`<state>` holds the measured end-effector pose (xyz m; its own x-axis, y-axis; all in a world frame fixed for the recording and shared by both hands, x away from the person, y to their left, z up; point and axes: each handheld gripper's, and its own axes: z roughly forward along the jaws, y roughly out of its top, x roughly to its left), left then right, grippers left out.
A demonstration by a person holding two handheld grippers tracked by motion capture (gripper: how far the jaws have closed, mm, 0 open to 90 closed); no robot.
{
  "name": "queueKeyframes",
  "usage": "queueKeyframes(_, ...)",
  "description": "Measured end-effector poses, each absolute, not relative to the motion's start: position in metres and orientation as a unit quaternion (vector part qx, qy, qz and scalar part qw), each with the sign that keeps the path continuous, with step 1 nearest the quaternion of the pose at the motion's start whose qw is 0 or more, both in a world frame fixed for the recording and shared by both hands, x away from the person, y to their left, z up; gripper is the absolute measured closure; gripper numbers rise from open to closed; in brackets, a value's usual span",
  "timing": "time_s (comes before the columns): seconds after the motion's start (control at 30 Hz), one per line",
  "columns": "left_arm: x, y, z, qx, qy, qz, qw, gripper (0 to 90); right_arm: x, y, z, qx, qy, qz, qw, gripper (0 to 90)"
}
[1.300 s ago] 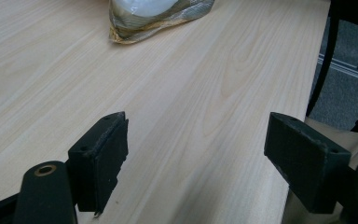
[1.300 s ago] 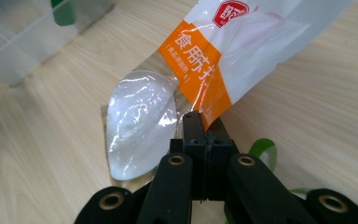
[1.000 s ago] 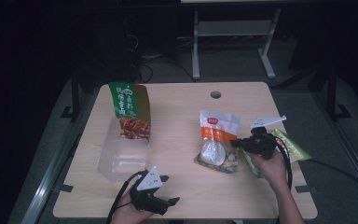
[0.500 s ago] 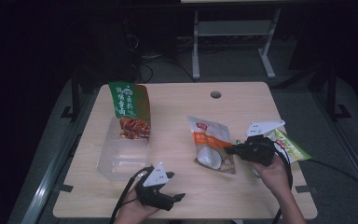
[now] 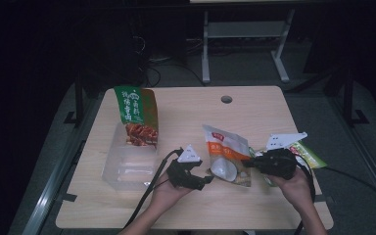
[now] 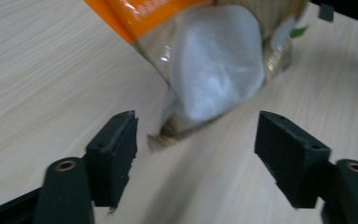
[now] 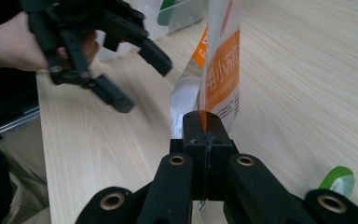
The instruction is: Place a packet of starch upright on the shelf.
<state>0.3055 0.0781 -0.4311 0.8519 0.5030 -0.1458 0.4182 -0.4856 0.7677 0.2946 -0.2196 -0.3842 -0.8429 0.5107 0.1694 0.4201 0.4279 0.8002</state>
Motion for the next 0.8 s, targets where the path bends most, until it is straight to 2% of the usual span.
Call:
queueKeyframes(0.23,0.332,0.071,-0.437,0.85,0.291,-0.002,0.439,39.8,0.299,-0.221,-0.385,0.264,0.848,0.456,0.053,89.9)
queueKeyframes(0.37,0.336,0.067,-0.44,0.843,0.295,-0.021,0.449,48.2,0.3,-0.221,-0.386,0.263,0.85,0.454,0.051,89.8)
queueKeyframes(0.47,0.338,0.064,-0.442,0.842,0.295,-0.025,0.45,56.1,0.299,-0.221,-0.386,0.259,0.852,0.452,0.049,89.8)
queueKeyframes(0.57,0.335,0.061,-0.442,0.845,0.284,-0.026,0.453,70.5,0.299,-0.22,-0.386,0.26,0.854,0.448,0.054,89.8)
queueKeyframes(0.7,0.333,0.062,-0.438,0.842,0.285,-0.017,0.458,84.5,0.3,-0.221,-0.387,0.261,0.854,0.446,0.058,89.7)
queueKeyframes(0.8,0.331,0.061,-0.437,0.846,0.278,-0.003,0.455,88.3,0.3,-0.221,-0.387,0.264,0.853,0.446,0.059,89.7)
